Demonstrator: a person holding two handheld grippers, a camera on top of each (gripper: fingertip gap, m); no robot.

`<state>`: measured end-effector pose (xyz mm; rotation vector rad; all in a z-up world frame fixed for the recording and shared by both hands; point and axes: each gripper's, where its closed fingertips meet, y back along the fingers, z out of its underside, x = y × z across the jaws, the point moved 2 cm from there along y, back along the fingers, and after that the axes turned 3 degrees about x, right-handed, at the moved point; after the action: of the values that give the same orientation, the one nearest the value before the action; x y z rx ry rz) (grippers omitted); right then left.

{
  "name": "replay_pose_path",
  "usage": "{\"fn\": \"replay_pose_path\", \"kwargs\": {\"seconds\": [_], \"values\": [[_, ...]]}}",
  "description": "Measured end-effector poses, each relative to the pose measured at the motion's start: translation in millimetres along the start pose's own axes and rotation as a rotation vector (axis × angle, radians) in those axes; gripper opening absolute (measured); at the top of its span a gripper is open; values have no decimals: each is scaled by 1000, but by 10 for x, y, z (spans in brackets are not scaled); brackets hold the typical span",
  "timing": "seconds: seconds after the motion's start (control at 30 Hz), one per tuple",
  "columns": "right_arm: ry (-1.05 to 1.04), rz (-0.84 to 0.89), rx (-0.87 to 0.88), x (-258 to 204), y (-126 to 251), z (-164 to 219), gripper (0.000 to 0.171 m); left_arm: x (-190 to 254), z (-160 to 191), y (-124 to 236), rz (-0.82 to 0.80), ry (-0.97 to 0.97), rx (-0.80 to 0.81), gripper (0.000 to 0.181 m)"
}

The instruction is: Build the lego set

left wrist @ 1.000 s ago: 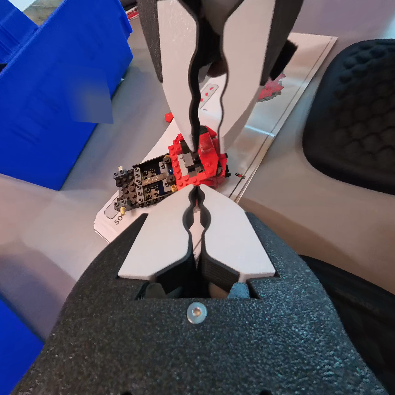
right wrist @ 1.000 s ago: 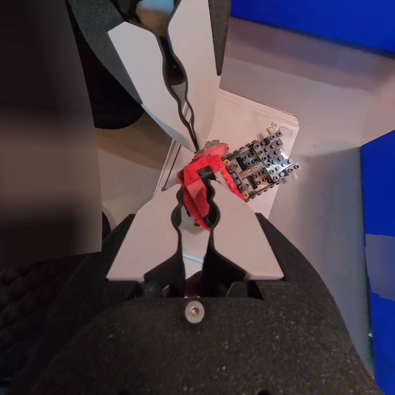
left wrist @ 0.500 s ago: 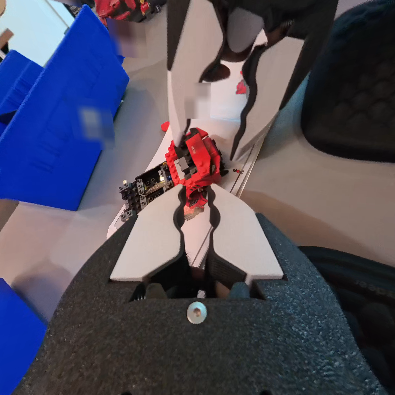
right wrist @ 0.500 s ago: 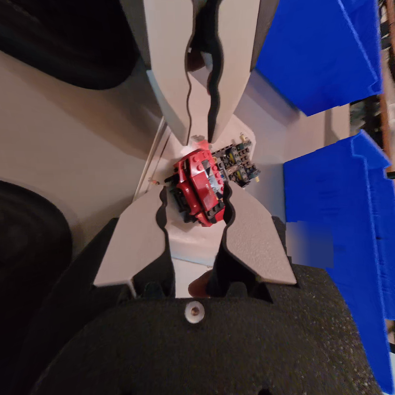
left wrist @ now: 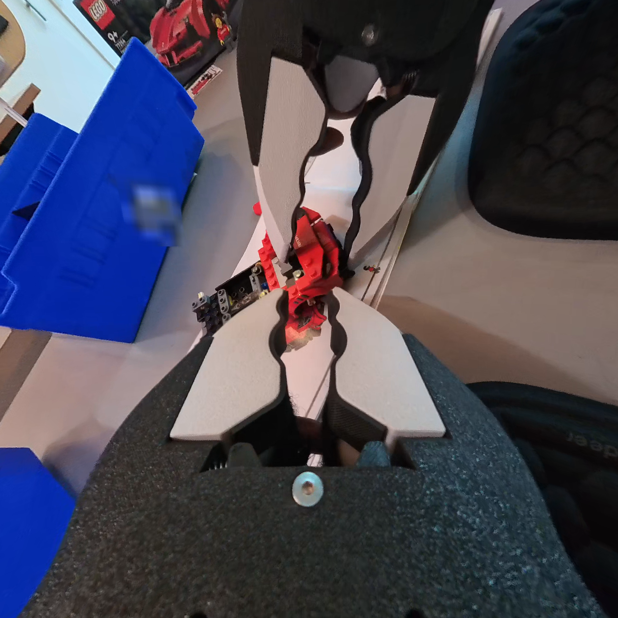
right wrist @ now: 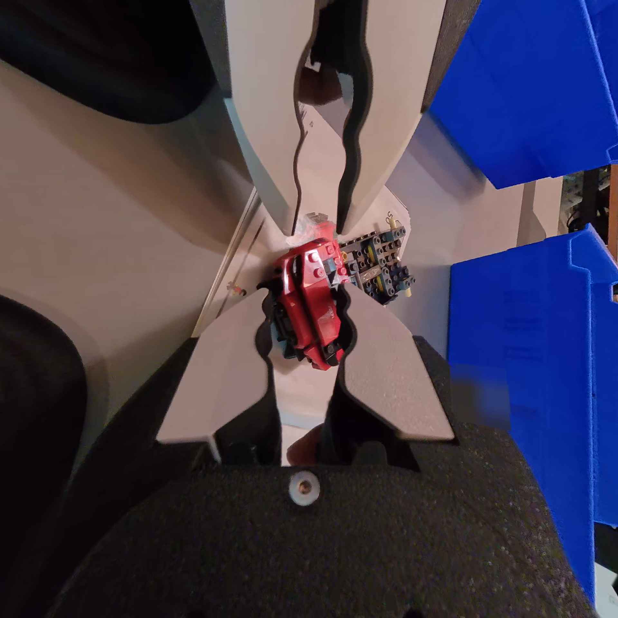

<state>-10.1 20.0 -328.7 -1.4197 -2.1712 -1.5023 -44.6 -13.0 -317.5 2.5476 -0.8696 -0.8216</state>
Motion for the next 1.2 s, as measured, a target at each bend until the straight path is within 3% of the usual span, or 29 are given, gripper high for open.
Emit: {"fn": "replay_pose_path", "kwargs": {"seconds": [0.17, 0.37, 0.63, 1.03, 1.2], "values": [[-59, -34, 34, 40, 31, -8, 35, -15, -21, 23, -27, -106, 18, 33], [-185, -121, 107, 162, 109, -14, 34, -90, 16, -22, -98, -446, -27, 50], [-166, -153, 113, 162, 117, -35, 34, -180, -58, -203, -211, -803, -59, 50], [-224, -228, 148, 174, 176, -30, 34, -146, -149, -221, -183, -859, 4, 35], [-229, -246, 151, 196, 184, -33, 33, -192, -186, -207, -218, -857, 11, 47]]}}
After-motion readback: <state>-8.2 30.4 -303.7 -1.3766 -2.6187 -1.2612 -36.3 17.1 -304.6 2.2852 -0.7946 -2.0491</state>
